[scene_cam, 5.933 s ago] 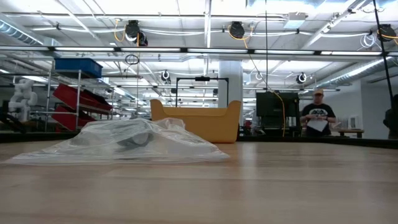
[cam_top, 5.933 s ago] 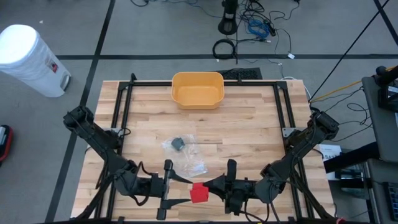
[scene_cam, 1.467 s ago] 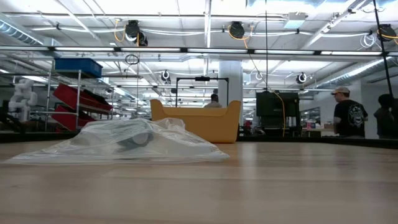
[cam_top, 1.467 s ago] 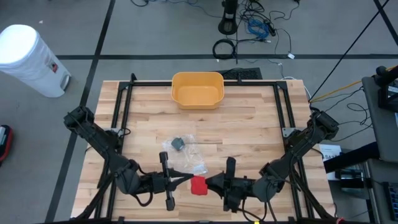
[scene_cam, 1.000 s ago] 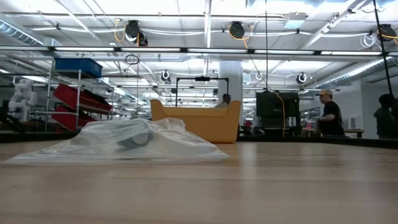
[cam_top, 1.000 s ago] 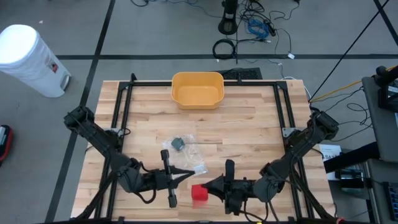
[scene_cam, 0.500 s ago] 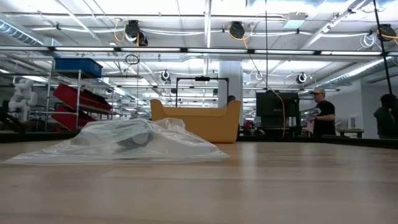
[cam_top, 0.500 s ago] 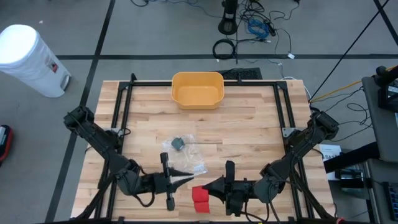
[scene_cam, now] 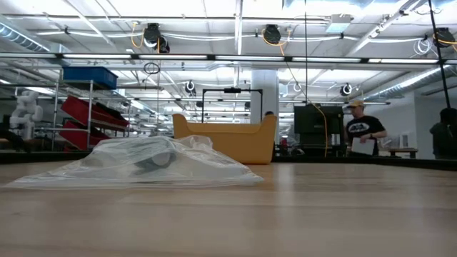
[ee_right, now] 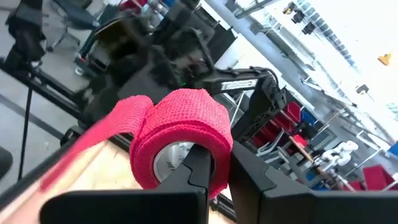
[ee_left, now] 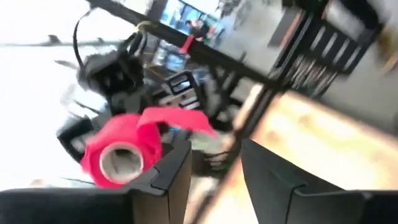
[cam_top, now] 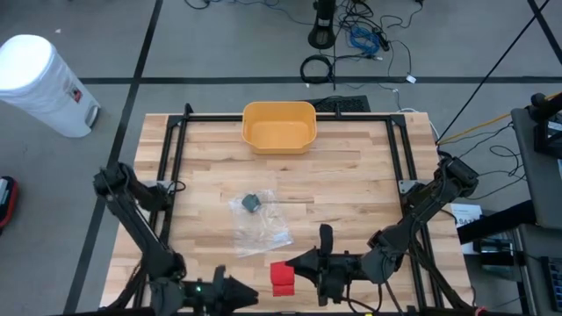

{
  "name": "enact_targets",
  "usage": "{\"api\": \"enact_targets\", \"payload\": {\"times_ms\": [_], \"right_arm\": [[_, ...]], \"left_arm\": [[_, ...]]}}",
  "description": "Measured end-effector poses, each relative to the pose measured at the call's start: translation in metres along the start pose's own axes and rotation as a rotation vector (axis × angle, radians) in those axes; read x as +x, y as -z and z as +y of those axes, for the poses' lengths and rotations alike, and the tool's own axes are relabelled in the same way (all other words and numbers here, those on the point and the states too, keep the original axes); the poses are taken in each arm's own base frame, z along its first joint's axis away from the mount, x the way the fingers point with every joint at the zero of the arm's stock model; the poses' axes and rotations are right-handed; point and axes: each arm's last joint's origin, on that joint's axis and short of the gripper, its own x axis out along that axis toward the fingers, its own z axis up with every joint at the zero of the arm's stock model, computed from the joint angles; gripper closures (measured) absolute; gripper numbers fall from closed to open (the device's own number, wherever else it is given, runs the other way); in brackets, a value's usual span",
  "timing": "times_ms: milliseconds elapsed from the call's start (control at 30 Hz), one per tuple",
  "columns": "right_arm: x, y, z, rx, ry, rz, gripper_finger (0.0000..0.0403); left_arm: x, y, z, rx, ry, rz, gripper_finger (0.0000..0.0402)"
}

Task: Roll bandage
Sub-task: Roll the red bandage

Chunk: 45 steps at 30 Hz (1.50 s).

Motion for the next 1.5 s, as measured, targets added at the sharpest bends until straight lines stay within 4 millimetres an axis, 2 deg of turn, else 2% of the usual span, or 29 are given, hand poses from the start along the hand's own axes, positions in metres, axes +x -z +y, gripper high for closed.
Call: {"api": "enact_targets", "payload": {"times_ms": [133, 233, 367, 600, 800, 933, 1500], "right_arm": [[0.003, 0.002, -0.003, 0.092, 0.008, 0.008, 0.0374], [0.005, 0.005, -0.005, 0.203, 0.014, 0.016, 0.0374], [0.009, 0.009, -0.008, 0.389, 0.012, 0.026, 0.0374], [0.019, 0.021, -0.009, 0.594, -0.179, 0.039, 0.0374], [0.022, 0.024, -0.011, 0.612, -0.221, 0.043, 0.0374], [0.024, 0.026, -0.013, 0.605, -0.21, 0.048, 0.0374], [0.03, 0.033, -0.02, 0.604, -0.183, 0.066, 0.0374]], "left_arm": [[0.008, -0.003, -0.012, 0.254, -0.13, 0.075, 0.0251], [0.009, -0.006, -0.008, 0.358, -0.214, 0.096, 0.0251], [0.009, -0.008, -0.004, 0.377, -0.236, 0.054, 0.0251], [0.014, -0.019, 0.001, 0.486, -0.172, 0.07, 0.0251], [0.023, -0.023, 0.006, 0.544, -0.079, 0.159, 0.0251], [0.028, -0.021, 0.011, 0.535, -0.089, 0.175, 0.0251], [0.032, -0.018, 0.011, 0.552, -0.079, 0.194, 0.0251]]}}
